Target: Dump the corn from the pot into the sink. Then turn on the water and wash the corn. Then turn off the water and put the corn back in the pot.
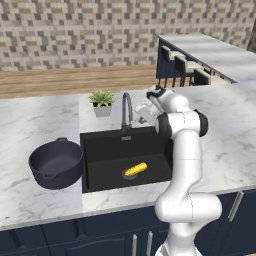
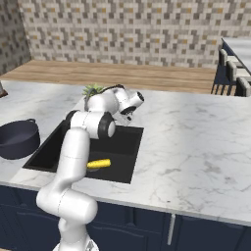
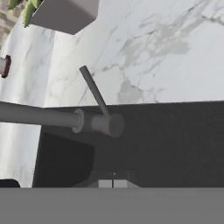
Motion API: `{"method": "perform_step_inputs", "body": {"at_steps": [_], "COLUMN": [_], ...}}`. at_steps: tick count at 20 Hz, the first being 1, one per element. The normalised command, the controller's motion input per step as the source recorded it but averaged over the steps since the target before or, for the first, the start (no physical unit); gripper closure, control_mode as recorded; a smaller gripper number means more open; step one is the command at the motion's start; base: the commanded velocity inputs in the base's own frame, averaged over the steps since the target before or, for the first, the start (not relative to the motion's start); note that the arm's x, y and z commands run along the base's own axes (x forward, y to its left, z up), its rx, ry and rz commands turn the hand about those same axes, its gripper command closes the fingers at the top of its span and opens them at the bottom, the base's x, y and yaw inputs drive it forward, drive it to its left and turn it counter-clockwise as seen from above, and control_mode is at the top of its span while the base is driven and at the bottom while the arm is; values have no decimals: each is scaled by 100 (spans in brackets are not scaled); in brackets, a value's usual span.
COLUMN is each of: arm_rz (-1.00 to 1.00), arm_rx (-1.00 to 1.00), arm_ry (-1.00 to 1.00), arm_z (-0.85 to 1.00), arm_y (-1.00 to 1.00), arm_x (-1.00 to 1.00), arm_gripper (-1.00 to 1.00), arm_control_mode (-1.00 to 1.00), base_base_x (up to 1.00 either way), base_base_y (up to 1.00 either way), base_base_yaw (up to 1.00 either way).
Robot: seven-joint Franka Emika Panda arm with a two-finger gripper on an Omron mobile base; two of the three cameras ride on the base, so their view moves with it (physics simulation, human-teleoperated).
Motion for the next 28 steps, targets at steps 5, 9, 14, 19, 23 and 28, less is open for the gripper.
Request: {"method": "perform_step_inputs", "body": {"at_steps": [5,9,14,19,23,28], "arm_rz": [1,0,0,0,0,0], "arm_rx": [-7,-4,-2,0,-4,-8], "arm_ry": [0,2,1,-5,-4,-1], "arm_z": [18,8,3,0,-11,-7], "arm_y": [-25,-10,-6,-3,0,0], "arm_x": [-46,-58,-57,-45,-6,-12], "arm_gripper": [100,100,100,100,100,100], "arm_control_mode": [-100,-100,-100,-100,-100,-100], "base_base_x": [0,0,0,0,0,0], "base_base_y": [0,0,0,0,0,0], "base_base_yaw": [0,0,0,0,0,0]}}
